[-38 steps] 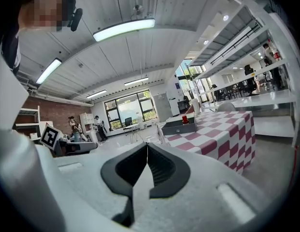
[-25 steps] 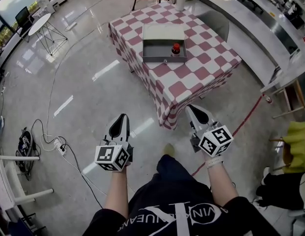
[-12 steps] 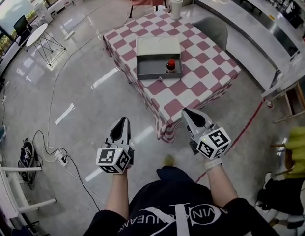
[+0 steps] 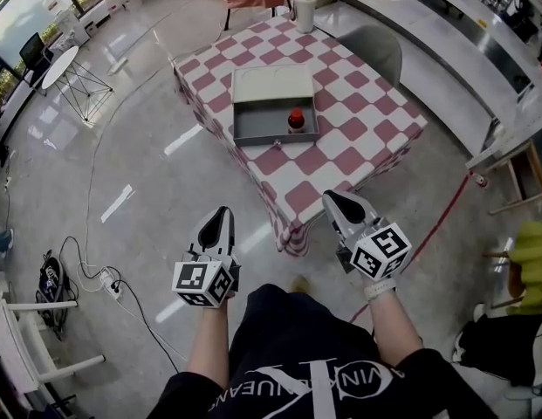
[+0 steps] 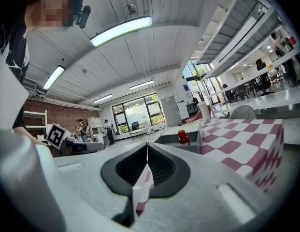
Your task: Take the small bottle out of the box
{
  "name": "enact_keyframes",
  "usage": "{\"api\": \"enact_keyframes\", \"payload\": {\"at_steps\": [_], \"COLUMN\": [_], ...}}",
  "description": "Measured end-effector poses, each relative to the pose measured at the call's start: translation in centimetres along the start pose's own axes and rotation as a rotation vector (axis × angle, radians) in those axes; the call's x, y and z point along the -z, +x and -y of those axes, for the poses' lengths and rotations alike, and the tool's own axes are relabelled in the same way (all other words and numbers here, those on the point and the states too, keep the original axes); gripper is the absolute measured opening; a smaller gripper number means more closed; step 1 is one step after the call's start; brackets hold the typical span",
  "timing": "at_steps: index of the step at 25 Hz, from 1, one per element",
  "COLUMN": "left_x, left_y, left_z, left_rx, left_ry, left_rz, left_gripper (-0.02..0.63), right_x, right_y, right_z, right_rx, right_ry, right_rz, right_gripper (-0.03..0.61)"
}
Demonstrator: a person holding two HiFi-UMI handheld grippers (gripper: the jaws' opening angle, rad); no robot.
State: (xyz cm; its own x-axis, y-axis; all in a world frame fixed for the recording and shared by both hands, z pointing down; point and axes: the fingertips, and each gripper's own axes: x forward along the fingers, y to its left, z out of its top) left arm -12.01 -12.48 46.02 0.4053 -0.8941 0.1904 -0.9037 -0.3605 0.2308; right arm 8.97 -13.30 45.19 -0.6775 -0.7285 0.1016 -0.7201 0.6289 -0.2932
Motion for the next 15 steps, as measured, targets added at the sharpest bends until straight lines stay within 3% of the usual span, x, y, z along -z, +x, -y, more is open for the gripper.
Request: {"api": "enact_keyframes", "payload": {"at_steps": [15], "left_x": [1.6], "left_y": [1.1], "left_z": [-2.2], "left_rx": [-0.03], "left_ry": [-0.001], "left_rz": [-0.071], "left_gripper": [0.021], "right_x": [1.7], "right_y": [3.1], "right_z": [1.8], "right_rx": [-0.014], "right_ry": [0.078], "right_rz": [-0.016], "right_gripper": [0.006]}}
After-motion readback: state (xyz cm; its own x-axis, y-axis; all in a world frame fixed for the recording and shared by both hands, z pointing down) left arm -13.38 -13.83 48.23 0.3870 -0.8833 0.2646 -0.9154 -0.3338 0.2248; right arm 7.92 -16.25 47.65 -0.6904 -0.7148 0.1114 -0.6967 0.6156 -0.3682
